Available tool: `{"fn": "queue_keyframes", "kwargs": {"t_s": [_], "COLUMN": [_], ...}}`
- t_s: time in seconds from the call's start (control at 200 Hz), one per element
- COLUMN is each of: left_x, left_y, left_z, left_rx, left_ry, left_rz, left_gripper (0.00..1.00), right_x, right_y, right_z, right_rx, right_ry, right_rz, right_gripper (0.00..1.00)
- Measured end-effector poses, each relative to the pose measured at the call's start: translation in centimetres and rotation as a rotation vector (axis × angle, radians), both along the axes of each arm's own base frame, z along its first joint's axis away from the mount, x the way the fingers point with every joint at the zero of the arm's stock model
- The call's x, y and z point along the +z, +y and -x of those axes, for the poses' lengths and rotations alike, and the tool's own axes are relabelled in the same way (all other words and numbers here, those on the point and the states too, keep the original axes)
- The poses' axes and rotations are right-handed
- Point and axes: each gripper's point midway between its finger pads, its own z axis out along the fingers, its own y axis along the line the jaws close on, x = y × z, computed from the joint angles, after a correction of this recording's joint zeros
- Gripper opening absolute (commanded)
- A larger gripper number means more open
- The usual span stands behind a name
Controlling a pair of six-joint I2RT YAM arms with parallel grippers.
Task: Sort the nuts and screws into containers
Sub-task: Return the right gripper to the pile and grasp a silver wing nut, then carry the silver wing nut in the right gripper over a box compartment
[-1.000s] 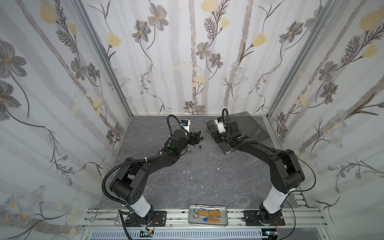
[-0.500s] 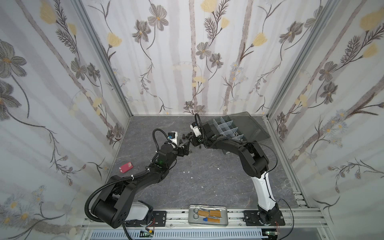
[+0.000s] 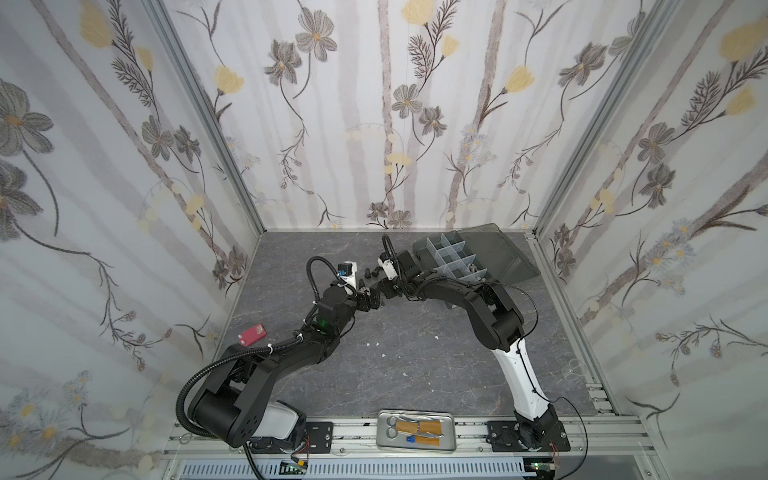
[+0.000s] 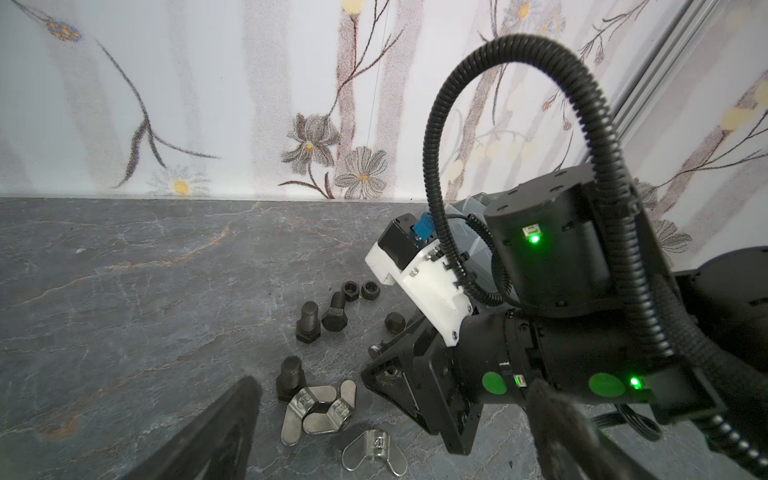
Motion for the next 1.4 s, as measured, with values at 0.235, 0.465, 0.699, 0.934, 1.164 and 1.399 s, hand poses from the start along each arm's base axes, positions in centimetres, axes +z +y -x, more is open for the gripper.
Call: {"fn": "queue_keyframes", "kwargs": {"t_s": [0.235,0.465,0.699,0.934,1.164,1.399], "left_x": [0.5,1.2,1.4,3.6,4.9,3.1], "left_y": [-0.1,-0.2,-0.2,-2.2,-7.8,-11.7], "left_z": [-0.1,-0.2,-0.3,-0.6,0.4,1.0], "left_rx": [-0.004,-0.003,-0.004,-0.091,-0.305,-0.426], "left_ry": [-0.01,-0.024,-0.027,-0.06,-0.084,-0.065], "left_rz": [0.007,0.013,0.016,0.032,-0.015,-0.078], "left_gripper": [1.0,1.0,1.0,1.0,1.0,1.0], "right_x": [0.0,0.2,2.1,6.6,10.4,10.3], "right_y": [0.2,-0.4,-0.9,-2.9,-10.0,-19.4], "right_z": [0.0,0.5,0.9,1.0,-0.1,-0.8], "right_rx": [0.005,0.003,-0.004,-0.025,-0.146,-0.325], "right_ry": [-0.008,-0.008,-0.026,-0.065,-0.086,-0.075], "right_rz": [-0.004,0.012,0.009,-0.041,-0.086,-0.061], "right_gripper": [0.11,0.06,0.05,0.05,0.05,0.05]}}
